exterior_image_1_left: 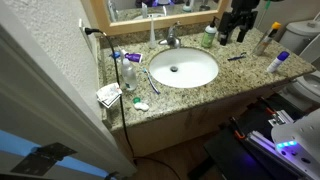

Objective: Move the white and orange tube from the left to the right side of the counter

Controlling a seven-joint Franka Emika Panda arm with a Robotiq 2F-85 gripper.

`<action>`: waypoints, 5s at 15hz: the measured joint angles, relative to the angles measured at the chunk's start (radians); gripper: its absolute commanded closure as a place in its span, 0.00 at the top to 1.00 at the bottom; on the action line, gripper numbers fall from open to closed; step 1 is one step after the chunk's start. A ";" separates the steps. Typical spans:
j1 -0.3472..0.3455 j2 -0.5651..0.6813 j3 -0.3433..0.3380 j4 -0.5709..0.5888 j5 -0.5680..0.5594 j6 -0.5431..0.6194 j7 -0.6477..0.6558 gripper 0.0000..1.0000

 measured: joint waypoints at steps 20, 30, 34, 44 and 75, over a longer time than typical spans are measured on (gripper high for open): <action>0.125 0.242 0.182 0.332 0.013 0.049 0.239 1.00; 0.193 0.483 0.199 0.552 -0.098 0.228 0.436 1.00; 0.218 0.534 0.191 0.564 -0.195 0.211 0.503 1.00; 0.370 0.765 0.126 0.769 -0.440 0.407 0.703 1.00; 0.413 0.897 0.064 0.817 -0.428 0.619 0.710 0.00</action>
